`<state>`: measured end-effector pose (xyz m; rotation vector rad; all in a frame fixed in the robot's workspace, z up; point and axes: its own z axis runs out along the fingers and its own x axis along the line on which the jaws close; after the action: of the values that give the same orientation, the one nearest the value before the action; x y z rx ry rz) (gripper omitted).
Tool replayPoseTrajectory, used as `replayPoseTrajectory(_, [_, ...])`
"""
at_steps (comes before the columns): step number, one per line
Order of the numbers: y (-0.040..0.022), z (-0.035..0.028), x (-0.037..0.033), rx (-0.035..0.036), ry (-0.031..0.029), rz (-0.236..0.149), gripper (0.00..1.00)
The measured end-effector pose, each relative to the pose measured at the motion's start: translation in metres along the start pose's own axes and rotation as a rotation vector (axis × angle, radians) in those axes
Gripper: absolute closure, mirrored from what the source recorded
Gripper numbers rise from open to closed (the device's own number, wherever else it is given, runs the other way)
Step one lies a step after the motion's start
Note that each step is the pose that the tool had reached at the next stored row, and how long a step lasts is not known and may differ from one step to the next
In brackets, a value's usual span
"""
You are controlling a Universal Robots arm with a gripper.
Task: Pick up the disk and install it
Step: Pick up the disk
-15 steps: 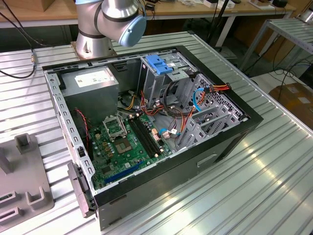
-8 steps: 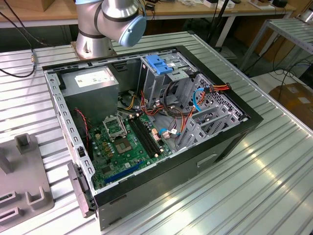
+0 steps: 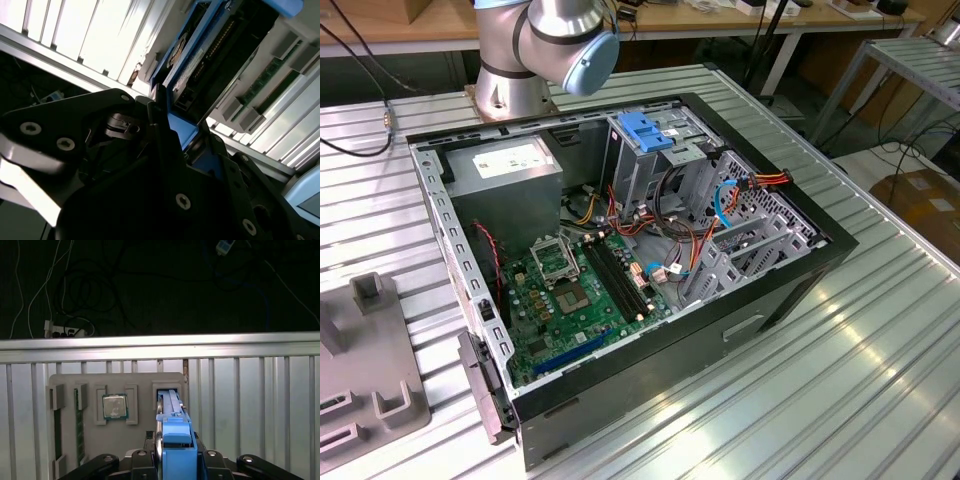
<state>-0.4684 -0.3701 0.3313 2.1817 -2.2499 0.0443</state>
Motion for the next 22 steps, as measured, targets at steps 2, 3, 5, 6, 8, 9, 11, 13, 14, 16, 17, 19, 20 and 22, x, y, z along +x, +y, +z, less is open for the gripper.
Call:
replayPoseTrajectory(2, [0.0, -0.0014, 0.0, -0.0001, -0.0009, 0.0, 0.63])
replayPoseTrajectory(3, [-0.0001, -0.0024, 0.0, -0.0002, -0.001, 0.0, 0.63])
replayPoseTrajectory(5, [-0.0001, -0.0036, 0.0001, -0.0001, -0.0012, 0.0, 0.63])
replayPoseTrajectory(6, [-0.0001, -0.0042, 0.0001, -0.0001, -0.002, 0.0, 0.63])
replayPoseTrajectory(8, [-0.0001, -0.0052, 0.0001, -0.0002, -0.0033, 0.0, 0.63])
replayPoseTrajectory(9, [-0.0001, -0.0055, 0.0001, -0.0001, -0.0038, 0.0, 0.63])
replayPoseTrajectory(11, [-0.0001, -0.0062, 0.0001, -0.0002, -0.0047, 0.0, 0.63])
replayPoseTrajectory(13, [-0.0002, -0.008, 0.0002, -0.0003, -0.0061, 0.0, 0.63])
replayPoseTrajectory(14, [-0.0001, -0.0088, 0.0002, -0.0002, -0.0065, 0.0, 0.63])
replayPoseTrajectory(16, [-0.0002, -0.0098, 0.0002, -0.0003, -0.0069, 0.0, 0.63])
replayPoseTrajectory(17, [-0.0002, -0.0104, 0.0002, -0.0003, -0.0072, 0.0, 0.63])
replayPoseTrajectory(19, [-0.0002, -0.0115, 0.0003, -0.0003, -0.0076, 0.0, 0.63])
replayPoseTrajectory(20, [-0.0002, -0.0121, 0.0003, -0.0004, -0.0078, 0.0, 0.63])
replayPoseTrajectory(22, [-0.0002, -0.0133, 0.0003, -0.0004, -0.0084, 0.0, 0.63])
